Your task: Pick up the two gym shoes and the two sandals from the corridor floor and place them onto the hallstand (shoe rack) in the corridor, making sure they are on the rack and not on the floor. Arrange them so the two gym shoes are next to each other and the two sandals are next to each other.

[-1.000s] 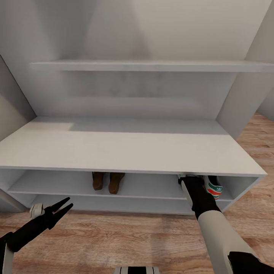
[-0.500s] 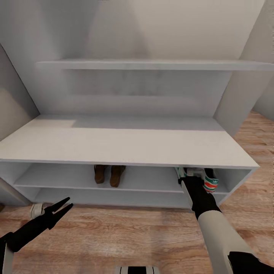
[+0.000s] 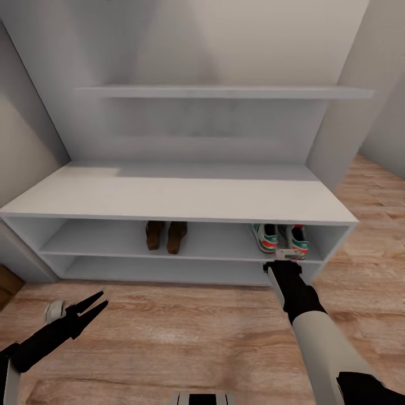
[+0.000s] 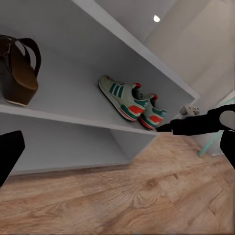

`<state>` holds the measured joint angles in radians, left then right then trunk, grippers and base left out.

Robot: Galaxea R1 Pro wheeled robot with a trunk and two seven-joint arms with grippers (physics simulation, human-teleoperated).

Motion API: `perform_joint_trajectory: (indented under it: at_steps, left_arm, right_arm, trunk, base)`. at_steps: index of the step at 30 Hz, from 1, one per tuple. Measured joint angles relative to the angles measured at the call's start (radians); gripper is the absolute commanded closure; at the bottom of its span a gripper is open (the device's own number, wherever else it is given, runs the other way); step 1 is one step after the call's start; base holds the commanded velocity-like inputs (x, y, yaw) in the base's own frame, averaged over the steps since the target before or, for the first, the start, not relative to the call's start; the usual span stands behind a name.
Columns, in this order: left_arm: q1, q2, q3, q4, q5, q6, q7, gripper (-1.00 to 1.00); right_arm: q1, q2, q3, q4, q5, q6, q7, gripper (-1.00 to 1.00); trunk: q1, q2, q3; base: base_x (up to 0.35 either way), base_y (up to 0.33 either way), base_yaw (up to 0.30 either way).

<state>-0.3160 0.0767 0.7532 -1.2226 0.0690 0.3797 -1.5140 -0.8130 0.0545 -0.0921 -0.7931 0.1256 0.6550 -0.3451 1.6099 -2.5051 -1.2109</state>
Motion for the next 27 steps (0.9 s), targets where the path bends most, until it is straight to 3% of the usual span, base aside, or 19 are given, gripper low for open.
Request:
perform_joint_trajectory:
  at_steps: [16,25,27]
  left_arm:
    - [0.000,0.000,-0.001,0.000,-0.001,-0.001,0.001,-1.00]
    - [0.000,0.000,-0.005,0.000,-0.002,0.000,0.003,-1.00]
    - [0.000,-0.001,-0.005,0.000,-0.002,0.000,0.003,-1.00]
  right_arm:
    - [0.005,0.001,0.001,0.001,-0.001,-0.001,0.003,-1.00]
    - [0.014,0.001,0.002,0.044,-0.001,-0.006,0.006,-1.00]
    - [0.014,0.001,0.002,0.068,-0.002,-0.041,0.007,-1.00]
  trunk:
    - [0.000,0.000,0.000]
    - [0.000,0.000,0.000]
    - [0.000,0.000,0.000]
  base:
    - [-0.332,0.000,0.000]
    - [-0.098,0.000,0.000]
    - [-0.014,0.000,0.000]
